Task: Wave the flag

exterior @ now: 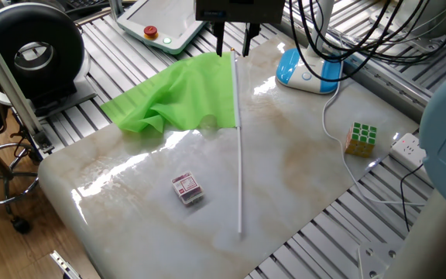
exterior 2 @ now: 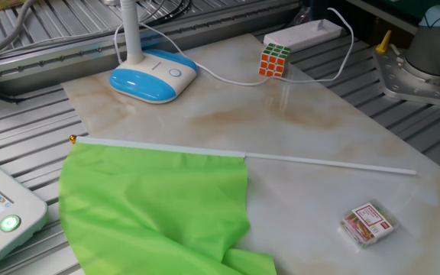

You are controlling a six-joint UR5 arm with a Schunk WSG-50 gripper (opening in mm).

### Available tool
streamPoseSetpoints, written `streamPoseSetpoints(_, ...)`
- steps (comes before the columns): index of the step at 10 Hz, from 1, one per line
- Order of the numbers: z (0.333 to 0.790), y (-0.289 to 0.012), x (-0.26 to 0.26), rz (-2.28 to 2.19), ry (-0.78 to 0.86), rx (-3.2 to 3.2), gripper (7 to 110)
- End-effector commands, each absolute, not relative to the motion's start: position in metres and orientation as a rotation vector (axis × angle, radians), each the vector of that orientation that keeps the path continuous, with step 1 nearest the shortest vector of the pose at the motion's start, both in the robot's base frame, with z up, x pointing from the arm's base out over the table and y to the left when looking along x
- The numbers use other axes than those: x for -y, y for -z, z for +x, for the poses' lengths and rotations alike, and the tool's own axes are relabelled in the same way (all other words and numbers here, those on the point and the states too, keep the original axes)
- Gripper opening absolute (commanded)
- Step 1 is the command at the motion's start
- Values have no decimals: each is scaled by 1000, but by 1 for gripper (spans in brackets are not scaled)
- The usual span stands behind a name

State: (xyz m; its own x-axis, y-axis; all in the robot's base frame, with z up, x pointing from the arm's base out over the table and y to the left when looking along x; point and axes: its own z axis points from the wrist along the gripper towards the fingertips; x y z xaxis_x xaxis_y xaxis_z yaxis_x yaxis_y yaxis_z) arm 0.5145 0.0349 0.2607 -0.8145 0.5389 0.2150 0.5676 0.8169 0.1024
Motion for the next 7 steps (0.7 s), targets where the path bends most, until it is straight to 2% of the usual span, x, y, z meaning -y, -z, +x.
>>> streamPoseSetpoints(1,519,-260,-37,-835,269,2849,44)
streamPoseSetpoints(7,529,-259,-33,-639,280,2956,44)
